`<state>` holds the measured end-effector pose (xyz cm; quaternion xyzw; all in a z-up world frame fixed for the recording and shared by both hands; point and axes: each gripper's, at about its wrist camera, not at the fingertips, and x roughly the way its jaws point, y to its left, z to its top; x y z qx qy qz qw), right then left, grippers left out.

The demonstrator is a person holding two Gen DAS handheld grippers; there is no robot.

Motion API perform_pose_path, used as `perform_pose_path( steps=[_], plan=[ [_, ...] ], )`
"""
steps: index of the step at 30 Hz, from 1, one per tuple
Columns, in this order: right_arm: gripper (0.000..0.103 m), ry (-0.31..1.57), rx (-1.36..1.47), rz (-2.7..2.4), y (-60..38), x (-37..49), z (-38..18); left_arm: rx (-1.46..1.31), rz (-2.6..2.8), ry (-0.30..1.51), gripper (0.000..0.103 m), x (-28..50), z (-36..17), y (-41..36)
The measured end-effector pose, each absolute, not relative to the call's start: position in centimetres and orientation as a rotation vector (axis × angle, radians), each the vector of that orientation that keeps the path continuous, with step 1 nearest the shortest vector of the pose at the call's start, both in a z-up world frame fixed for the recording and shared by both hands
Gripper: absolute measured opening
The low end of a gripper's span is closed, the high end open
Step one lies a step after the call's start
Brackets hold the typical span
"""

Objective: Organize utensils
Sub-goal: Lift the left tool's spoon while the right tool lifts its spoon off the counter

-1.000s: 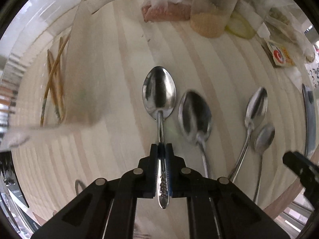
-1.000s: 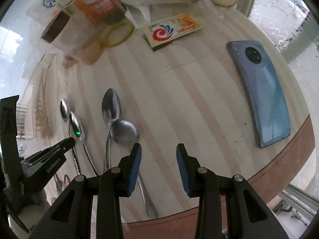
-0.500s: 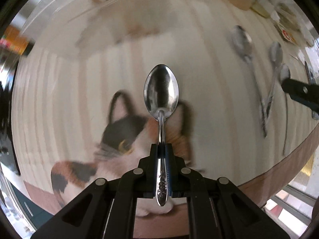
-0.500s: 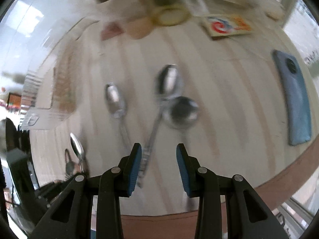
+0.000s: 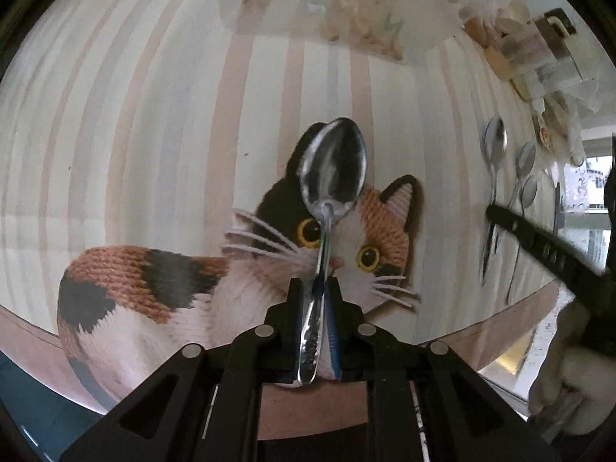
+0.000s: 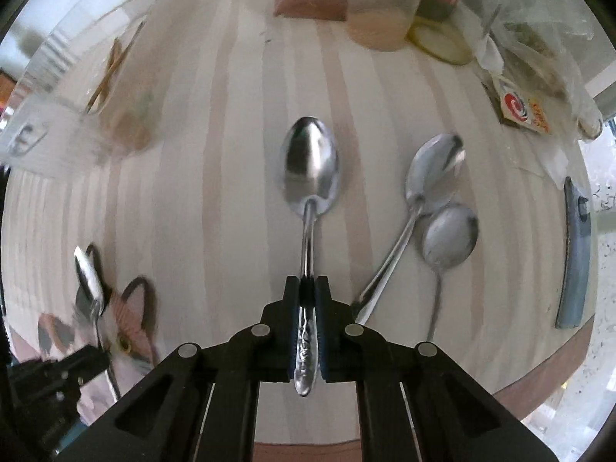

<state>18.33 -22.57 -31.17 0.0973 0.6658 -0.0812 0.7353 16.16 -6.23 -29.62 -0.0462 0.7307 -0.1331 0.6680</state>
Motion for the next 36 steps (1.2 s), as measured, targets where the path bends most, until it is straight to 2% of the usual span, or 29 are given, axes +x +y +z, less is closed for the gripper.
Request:
perform_pose_path(
  steps=[6,10,12,16,19,23,24,26,27,31,36],
  plan=[
    [0.008,1.509,0.264,-0.088,-20.4,14.3,-31.2,-0.015,-0.304,1.609,0.013,19.2,-29.6,-4.8],
    [0.008,1.547,0.340,-0.058,-20.3,12.2,-31.5,0.067,-0.307,1.576,0.023,19.7,-29.5,-7.4],
    [0.010,1.557,0.451,-0.054,-21.5,11.3,-31.8,0.115,-0.294,1.558,0.024,20.2,-29.7,-9.1],
    [0.032,1.526,0.576,-0.057,-23.7,10.1,-31.9,0.230,-0.263,1.502,0.004,20.5,-29.9,-11.2],
    [0.033,1.502,0.542,-0.059,-23.5,9.9,-31.4,0.219,-0.269,1.502,0.004,20.7,-30.0,-11.3],
    [0.033,1.504,0.472,-0.094,-22.3,11.9,-31.4,0.193,-0.244,1.514,0.004,19.9,-29.0,-6.5],
    [0.033,1.486,0.441,-0.112,-22.0,13.1,-31.1,0.186,-0.234,1.515,0.004,19.3,-28.9,-6.3],
    [0.024,1.491,0.366,-0.141,-20.3,14.7,-31.2,0.165,-0.213,1.511,0.004,19.5,-28.4,-4.8],
    [0.007,1.495,0.316,-0.161,-19.8,14.9,-31.3,0.158,-0.206,1.510,0.004,19.6,-28.3,-4.3],
    [0.006,1.484,0.279,-0.177,-18.9,15.5,-31.3,0.134,-0.171,1.489,0.004,19.7,-27.0,-1.7],
    [0.003,1.436,0.370,-0.163,-20.6,14.4,-30.6,0.124,-0.150,1.445,0.003,20.0,-24.4,1.3]
  ],
)
